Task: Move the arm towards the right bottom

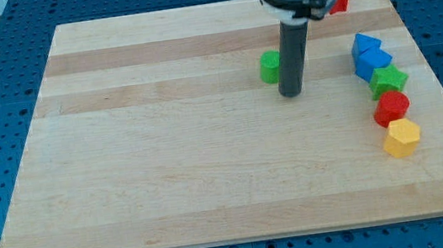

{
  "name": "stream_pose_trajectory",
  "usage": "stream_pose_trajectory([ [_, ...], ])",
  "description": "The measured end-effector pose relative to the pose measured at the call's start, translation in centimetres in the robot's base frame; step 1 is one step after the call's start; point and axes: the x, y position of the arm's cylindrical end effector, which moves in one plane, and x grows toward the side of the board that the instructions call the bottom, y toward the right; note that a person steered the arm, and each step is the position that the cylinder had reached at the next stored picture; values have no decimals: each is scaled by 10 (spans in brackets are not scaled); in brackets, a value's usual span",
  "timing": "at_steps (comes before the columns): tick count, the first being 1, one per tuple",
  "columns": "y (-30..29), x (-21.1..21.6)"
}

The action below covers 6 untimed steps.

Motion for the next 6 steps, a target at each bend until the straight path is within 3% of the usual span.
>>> stream_pose_trajectory([
  [3,24,146],
  [6,210,154],
])
